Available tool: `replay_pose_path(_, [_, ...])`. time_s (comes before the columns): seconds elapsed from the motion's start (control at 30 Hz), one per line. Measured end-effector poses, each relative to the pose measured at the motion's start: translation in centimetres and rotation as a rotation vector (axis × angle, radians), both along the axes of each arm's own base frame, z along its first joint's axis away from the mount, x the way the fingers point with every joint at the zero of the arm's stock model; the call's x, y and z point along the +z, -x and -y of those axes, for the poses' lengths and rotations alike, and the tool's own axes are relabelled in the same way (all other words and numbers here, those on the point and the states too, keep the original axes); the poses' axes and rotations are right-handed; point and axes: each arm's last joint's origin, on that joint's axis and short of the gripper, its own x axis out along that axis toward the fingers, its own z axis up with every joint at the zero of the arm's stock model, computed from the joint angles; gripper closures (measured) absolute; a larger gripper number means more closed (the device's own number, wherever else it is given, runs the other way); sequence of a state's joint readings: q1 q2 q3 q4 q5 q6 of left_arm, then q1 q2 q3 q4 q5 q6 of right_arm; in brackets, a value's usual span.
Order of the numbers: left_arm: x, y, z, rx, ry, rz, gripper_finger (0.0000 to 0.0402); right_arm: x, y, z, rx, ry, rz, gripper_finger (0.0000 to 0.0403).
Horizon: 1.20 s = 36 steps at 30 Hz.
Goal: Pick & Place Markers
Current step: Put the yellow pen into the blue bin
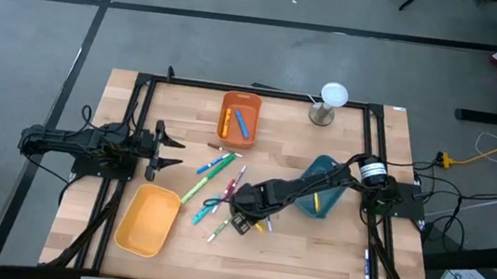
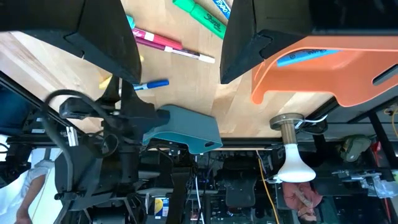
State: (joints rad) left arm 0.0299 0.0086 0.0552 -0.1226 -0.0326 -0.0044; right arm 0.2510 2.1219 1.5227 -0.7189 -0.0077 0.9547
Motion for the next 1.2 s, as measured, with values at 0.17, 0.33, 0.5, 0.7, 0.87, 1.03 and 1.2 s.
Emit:
replay_pose_path(0.17, [0.0,0.0,0.0,0.000,0.000,0.000,0.0187,0.0,0.1,0.6,0.060,0.077,-0.007,0.0361])
replay_pose_path(0.33, [0.0,0.0,0.0,0.000,0.000,0.000,0.0187,-0.2,0.5,1.8,0.052,0.223,-0.053,0.0362])
replay_pose_path(0.5, [0.0,0.0,0.0,0.000,0.000,0.000,0.0187,0.1,0.2,2.3,0.024,0.264,-0.039,0.0364])
replay_pose_path(0.7, [0.0,0.0,0.0,0.000,0.000,0.000,0.0187,1.7,-1.2,2.1,0.027,0.347,0.043,0.0370])
replay_pose_path(0.87, [0.0,0.0,0.0,0.000,0.000,0.000,0.0187,4.3,-2.5,1.1,-0.021,0.320,0.161,0.0369])
replay_pose_path(1.03, [0.0,0.0,0.0,0.000,0.000,0.000,0.0187,6.7,-3.2,-0.2,-0.079,0.271,0.240,0.0371])
replay_pose_path(1.2, [0.0,0.0,0.0,0.000,0.000,0.000,0.0187,9.9,-3.6,-0.5,-0.091,0.269,0.280,0.0367])
